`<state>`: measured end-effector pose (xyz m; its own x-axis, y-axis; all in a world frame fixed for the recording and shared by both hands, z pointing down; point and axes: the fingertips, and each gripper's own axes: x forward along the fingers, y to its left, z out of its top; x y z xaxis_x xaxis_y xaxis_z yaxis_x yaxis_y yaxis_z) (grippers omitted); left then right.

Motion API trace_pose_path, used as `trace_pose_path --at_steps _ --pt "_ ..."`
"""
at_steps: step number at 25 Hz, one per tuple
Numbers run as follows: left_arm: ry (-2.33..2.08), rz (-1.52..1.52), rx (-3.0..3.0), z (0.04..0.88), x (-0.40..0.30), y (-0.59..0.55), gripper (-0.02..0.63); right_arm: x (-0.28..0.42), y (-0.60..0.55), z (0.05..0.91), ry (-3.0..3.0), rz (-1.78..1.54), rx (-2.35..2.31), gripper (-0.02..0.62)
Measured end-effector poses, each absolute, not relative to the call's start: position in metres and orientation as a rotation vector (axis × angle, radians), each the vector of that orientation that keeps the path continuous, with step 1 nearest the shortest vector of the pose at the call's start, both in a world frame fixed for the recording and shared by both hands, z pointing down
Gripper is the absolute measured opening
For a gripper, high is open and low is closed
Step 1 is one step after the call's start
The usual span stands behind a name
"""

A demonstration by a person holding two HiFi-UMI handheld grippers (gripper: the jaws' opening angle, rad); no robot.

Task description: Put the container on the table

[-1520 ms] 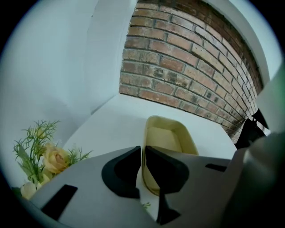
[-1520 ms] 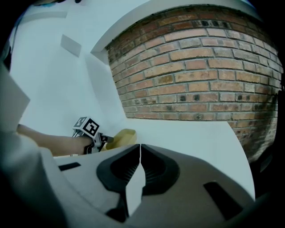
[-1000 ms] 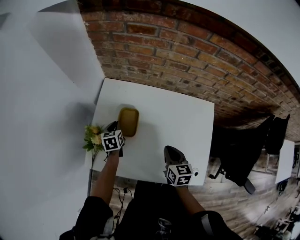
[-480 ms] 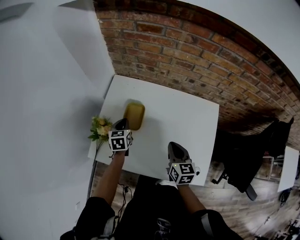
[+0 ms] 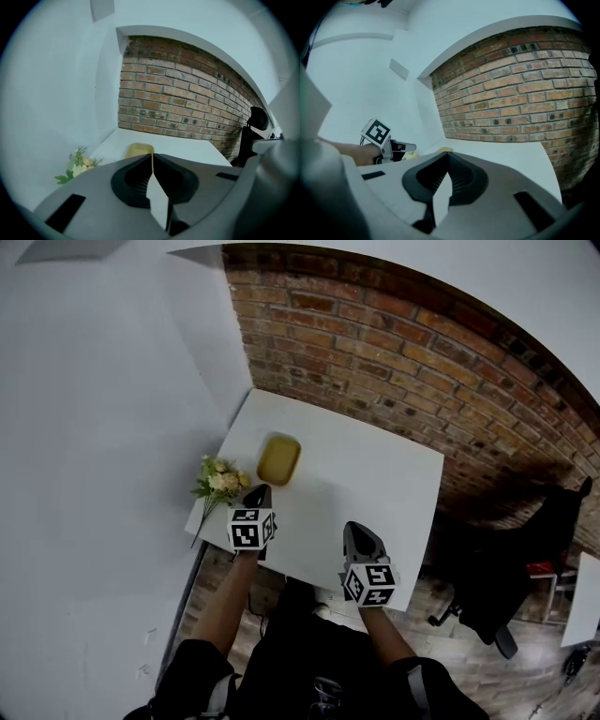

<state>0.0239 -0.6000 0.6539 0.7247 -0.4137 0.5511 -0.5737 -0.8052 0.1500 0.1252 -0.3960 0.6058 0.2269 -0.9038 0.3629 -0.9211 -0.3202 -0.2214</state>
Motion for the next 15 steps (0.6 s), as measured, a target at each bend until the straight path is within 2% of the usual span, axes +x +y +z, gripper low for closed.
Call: trace_pose_path --at_steps 15 --pt "-0.792 0.674 2.734 0.607 -0.042 -0.492 0.023 0.078 -0.329 0.585 -1.931 0.579 2.348 0.023"
